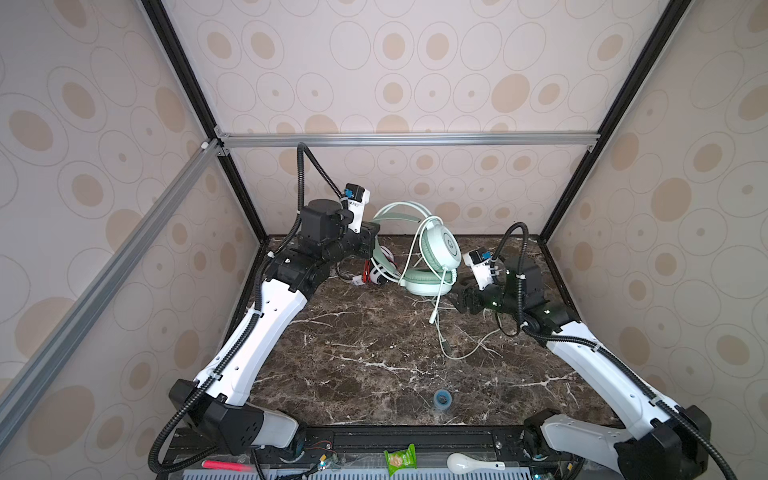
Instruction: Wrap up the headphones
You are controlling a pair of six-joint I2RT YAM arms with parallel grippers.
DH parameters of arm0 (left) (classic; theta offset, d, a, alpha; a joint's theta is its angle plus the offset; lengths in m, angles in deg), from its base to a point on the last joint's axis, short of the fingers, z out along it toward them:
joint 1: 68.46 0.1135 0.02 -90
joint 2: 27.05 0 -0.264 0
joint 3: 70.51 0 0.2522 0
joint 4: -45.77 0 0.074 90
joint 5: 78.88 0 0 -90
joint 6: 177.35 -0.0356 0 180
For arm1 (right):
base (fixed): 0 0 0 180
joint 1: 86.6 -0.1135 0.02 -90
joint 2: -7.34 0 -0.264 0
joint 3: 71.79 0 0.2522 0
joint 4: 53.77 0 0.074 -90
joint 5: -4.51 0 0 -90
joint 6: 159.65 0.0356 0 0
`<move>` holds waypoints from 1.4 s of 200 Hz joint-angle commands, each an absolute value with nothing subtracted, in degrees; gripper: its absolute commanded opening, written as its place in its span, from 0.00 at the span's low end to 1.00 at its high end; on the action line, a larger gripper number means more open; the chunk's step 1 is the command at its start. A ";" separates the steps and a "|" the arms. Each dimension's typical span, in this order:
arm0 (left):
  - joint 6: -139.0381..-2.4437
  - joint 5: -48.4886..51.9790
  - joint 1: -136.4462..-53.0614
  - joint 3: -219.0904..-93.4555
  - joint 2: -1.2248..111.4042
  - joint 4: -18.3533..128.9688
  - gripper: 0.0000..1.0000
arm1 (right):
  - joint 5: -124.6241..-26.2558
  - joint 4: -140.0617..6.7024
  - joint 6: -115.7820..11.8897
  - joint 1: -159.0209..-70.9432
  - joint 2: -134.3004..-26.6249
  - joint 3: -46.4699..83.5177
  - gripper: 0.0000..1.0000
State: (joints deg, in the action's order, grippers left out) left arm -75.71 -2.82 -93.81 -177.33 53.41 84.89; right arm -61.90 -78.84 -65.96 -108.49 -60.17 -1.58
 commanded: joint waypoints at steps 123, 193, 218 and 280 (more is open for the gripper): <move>-64.07 -5.33 -93.50 -180.86 52.34 74.62 0.00 | -56.60 -57.48 -54.92 -108.55 -80.37 3.44 0.17; -54.39 -6.68 -93.42 -177.21 50.91 65.59 0.00 | -68.12 -64.19 -56.28 -108.74 -83.27 7.31 0.00; -53.07 -6.44 -93.43 -176.64 50.30 63.75 0.00 | -71.67 -67.46 -57.45 -109.00 -83.36 8.42 0.00; -47.45 -8.27 -93.41 -180.81 52.43 61.60 0.00 | -72.50 -71.94 -59.96 -113.55 -81.50 13.52 0.00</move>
